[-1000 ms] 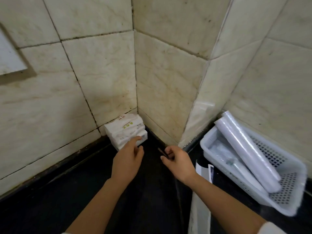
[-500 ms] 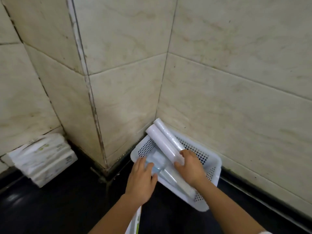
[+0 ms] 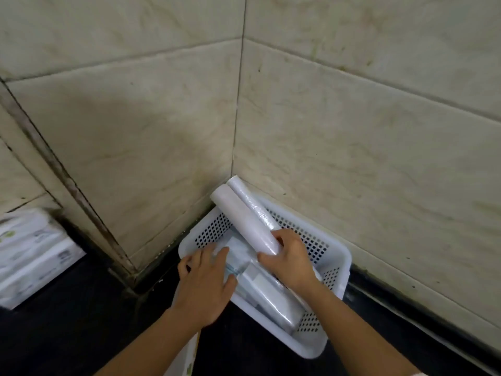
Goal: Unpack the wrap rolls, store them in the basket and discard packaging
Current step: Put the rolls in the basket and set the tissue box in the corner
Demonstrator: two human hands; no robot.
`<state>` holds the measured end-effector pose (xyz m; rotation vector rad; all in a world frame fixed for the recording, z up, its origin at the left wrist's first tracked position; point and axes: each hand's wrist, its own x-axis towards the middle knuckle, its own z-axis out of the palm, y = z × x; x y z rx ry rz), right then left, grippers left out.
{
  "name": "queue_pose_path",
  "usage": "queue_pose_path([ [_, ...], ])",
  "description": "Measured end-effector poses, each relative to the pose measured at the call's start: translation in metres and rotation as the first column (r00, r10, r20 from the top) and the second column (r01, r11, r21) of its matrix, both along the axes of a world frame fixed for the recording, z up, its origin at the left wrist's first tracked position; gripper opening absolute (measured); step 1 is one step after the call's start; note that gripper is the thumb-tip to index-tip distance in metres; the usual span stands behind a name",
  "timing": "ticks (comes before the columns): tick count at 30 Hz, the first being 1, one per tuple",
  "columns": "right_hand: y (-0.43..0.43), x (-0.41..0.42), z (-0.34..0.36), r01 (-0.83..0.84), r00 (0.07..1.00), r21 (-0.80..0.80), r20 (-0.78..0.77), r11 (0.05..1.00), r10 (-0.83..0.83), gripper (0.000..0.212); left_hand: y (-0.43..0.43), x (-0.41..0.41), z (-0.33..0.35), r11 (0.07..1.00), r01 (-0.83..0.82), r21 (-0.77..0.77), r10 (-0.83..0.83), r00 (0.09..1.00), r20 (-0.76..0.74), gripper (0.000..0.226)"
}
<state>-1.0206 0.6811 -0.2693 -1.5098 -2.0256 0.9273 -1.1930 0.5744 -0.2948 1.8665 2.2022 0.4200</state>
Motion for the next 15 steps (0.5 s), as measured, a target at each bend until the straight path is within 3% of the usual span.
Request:
queue_pose_path([
  [4,0.016,0.016,0.032,-0.004,0.989,-0.039,-0.149,0.999,-0.002,0.032,0.044,0.009,0.013,0.999,0.033,0.017,-0.033,0.999,0.001,0.057],
  [7,0.035,0.023,0.058,0.009,0.981,0.046,-0.193,0.999,0.0,0.031,0.081,0.022,0.023,0.976,0.213,0.05,-0.208,0.974,-0.087,0.055],
  [11,0.053,0.024,0.074,-0.004,0.996,0.113,-0.086,0.994,0.014,0.033,0.111,0.025,0.027,0.953,0.303,-0.008,-0.297,0.927,-0.228,0.059],
  [15,0.058,0.021,0.067,-0.073,0.996,0.146,0.065,0.987,0.064,0.025,0.099,0.015,0.023,0.942,0.285,0.179,-0.212,0.915,-0.342,0.047],
])
